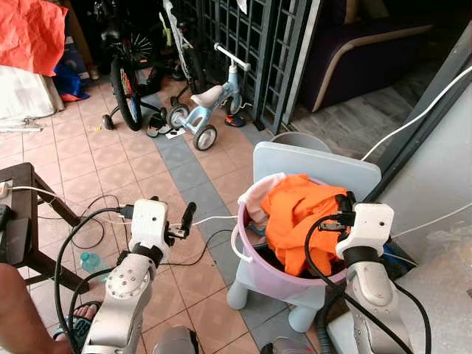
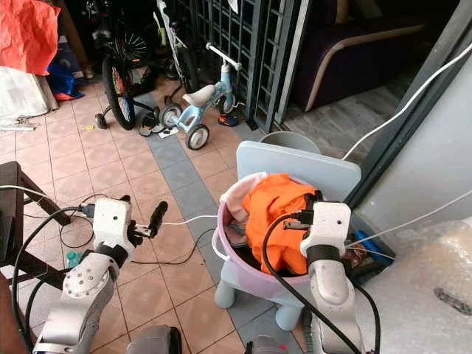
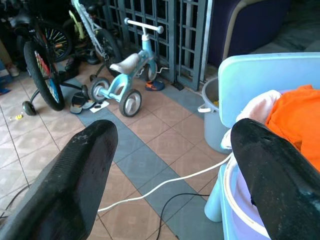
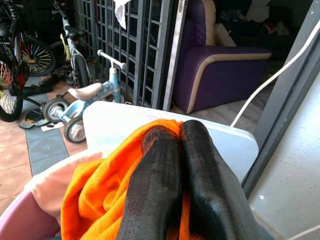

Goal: Clothes washing

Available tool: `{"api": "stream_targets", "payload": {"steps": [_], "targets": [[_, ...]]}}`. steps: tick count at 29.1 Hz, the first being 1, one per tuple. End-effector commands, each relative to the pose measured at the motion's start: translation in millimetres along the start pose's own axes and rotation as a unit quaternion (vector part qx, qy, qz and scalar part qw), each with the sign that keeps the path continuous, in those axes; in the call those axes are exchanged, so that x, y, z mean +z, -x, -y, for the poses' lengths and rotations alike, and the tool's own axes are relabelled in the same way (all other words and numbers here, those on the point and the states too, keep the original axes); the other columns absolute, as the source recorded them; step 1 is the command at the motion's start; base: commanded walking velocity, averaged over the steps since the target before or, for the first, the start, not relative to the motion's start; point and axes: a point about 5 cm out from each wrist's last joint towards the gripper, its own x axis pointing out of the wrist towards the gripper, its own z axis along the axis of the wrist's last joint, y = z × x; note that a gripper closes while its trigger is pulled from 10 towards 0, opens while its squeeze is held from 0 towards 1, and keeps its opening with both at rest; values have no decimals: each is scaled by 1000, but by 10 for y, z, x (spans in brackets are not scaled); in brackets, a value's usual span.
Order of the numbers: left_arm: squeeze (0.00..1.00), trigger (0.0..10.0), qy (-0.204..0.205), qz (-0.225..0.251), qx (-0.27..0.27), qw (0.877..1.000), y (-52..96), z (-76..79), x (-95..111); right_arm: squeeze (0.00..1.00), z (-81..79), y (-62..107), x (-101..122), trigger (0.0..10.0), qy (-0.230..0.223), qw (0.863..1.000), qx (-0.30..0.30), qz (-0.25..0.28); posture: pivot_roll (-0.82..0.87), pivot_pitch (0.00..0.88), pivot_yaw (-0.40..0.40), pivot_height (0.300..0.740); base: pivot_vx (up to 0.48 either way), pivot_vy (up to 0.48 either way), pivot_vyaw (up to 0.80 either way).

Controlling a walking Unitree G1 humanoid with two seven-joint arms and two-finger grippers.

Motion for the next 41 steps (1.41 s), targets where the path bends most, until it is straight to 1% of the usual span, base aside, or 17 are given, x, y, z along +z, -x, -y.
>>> {"api": "stream_targets", "payload": {"steps": [1, 4, 11, 14, 16, 17, 18, 19, 23, 29, 32, 41], "targets": [[0, 10000, -10, 1, -10, 1000, 3, 12, 29, 0, 22, -14, 94, 10000, 3, 1000, -5, 17, -6, 35, -13, 740, 0, 0, 0], [0, 10000, -19, -4, -15, 1000, 6, 22, 21, 0, 47, -5, 77, 10000, 4, 1000, -17, 11, -9, 37, -8, 740, 0, 0, 0], [0, 10000, -24, -5, -20, 999, 2, 32, 21, 0, 67, 7, 59, 10000, 3, 1000, -28, 3, -13, 41, -3, 740, 0, 0, 0], [0, 10000, -26, -7, -20, 999, 0, 31, 19, 0, 75, 6, 52, 10000, 9, 999, -32, -1, -12, 41, -3, 740, 0, 0, 0], [0, 10000, -26, -8, -20, 999, -2, 28, 18, 0, 79, 0, 26, 10000, 12, 999, -37, -14, -11, 42, -3, 740, 0, 0, 0], [0, 10000, -27, -8, -20, 999, -3, 28, 18, 0, 89, -4, 8, 10000, 16, 999, -43, -22, -11, 42, -3, 740, 0, 0, -531], [0, 10000, -27, -8, -20, 999, -4, 28, 17, 0, 93, -5, 9, 10000, 3, 999, -43, -20, -10, 43, -3, 740, 0, 0, -800], [0, 10000, -28, -9, -20, 999, -5, 27, 17, 0, 93, -6, 11, 10000, 2, 999, -42, -19, -9, 45, -3, 740, 0, 0, -800], [0, 10000, -29, -8, -18, 999, -7, 20, 23, 0, 88, -1, 33, 10000, 11, 999, -37, -13, -11, 52, -1, 740, 0, 0, -800], [0, 10000, -33, -5, -9, 999, -8, 5, 33, 0, 101, 5, 21, 10000, 10, 999, -42, -19, -9, 58, -1, 740, 0, 0, -800], [0, 10000, -34, -4, -6, 999, -8, -1, 36, 0, 85, -1, 20, 10000, 19, 999, -35, -22, -9, 58, -1, 740, 0, 0, -275], [0, 10000, -35, -3, 0, 999, -4, -4, 35, 0, 80, -8, 28, 10000, 15, 999, -34, -19, -9, 60, 0, 740, 0, 0, 0]]}}
